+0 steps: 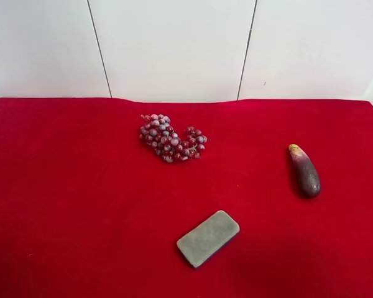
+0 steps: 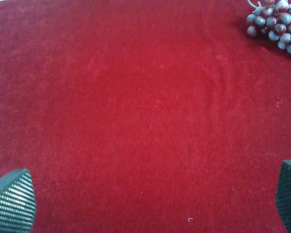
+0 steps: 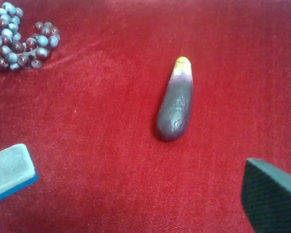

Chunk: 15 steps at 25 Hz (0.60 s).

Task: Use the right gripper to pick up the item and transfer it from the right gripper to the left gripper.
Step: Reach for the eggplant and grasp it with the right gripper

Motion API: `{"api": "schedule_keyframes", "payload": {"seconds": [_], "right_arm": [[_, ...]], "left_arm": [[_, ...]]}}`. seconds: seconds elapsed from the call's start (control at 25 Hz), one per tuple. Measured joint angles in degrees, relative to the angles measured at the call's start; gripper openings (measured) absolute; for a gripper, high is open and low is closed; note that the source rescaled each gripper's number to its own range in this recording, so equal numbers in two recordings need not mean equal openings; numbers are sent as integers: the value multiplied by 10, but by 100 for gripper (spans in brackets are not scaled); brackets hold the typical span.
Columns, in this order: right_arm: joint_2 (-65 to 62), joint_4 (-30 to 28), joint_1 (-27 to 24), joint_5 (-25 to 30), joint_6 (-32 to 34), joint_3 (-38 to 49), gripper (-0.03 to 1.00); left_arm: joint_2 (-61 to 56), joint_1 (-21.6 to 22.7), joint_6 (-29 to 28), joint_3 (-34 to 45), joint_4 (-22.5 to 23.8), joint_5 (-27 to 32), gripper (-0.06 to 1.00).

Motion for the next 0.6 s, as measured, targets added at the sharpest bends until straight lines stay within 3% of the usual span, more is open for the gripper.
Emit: {"api": "schedule_keyframes", "payload": {"seconds": [0.6], "right_arm": [[0,0,0,0,0,0,100]], "left_arm": [[0,0,0,0,0,0,100]]}}
